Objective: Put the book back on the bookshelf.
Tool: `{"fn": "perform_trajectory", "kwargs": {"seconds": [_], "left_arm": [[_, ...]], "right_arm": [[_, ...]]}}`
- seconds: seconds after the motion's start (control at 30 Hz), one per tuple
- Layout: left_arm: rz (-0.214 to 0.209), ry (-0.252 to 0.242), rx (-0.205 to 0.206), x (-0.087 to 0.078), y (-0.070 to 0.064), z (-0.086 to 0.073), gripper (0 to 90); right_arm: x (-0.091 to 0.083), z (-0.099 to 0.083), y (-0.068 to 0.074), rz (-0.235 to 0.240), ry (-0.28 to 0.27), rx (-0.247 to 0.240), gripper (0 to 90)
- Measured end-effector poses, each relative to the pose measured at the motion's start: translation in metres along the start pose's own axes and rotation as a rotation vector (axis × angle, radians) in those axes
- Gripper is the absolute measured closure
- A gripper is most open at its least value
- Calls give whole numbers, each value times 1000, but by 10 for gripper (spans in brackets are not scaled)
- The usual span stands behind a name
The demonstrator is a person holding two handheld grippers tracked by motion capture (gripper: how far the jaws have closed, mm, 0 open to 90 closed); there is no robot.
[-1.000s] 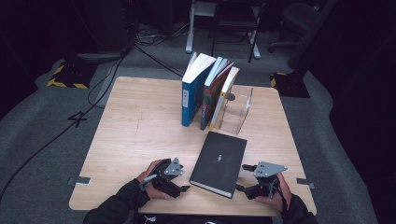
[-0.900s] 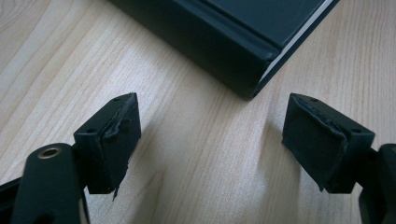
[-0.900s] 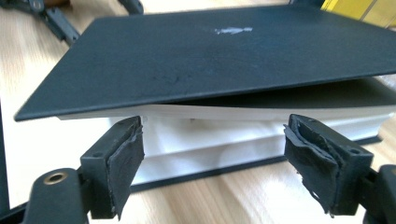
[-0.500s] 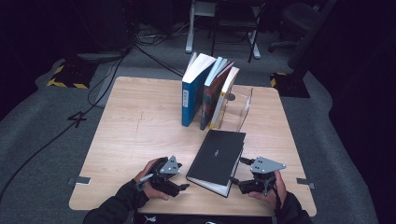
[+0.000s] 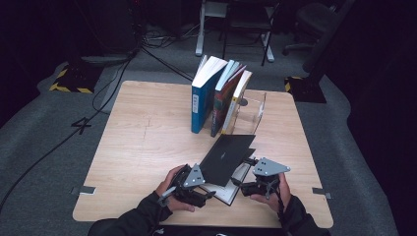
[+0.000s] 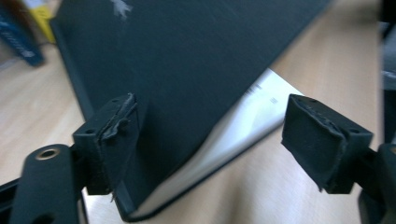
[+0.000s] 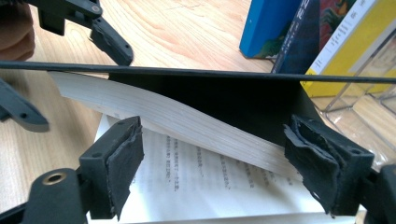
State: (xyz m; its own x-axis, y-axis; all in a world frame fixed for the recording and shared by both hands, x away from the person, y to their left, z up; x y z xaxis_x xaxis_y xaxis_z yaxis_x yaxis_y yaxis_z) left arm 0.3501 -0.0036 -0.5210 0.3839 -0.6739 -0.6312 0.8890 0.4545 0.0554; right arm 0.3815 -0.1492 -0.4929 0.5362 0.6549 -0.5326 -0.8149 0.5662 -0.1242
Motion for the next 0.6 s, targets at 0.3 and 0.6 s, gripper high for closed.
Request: {"fn": "perform_trajectory", "kwargs": {"seconds": [0.3, 0.6], "left_arm": [[163, 11, 7, 16, 11, 15, 241], [158, -39, -18, 15, 19, 22, 369]], "right_arm": [[7, 10, -1, -24, -6, -10, 197], [6, 12, -4, -16, -13, -1, 225]]}}
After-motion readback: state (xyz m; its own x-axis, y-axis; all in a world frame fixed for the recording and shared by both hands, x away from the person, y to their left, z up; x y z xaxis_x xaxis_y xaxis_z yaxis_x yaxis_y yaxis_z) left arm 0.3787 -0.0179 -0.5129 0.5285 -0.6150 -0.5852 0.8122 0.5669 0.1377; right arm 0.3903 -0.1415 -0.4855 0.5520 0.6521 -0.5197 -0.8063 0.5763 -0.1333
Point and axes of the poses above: each handheld gripper's, and its own axes: x roughly forward along the jaws, z roughly out of its top, y roughly to its left, the point moved 9 cm from there along x, roughly forward along the jaws, and after that the axes turned 2 degrees about y, right-handed, at the moved point
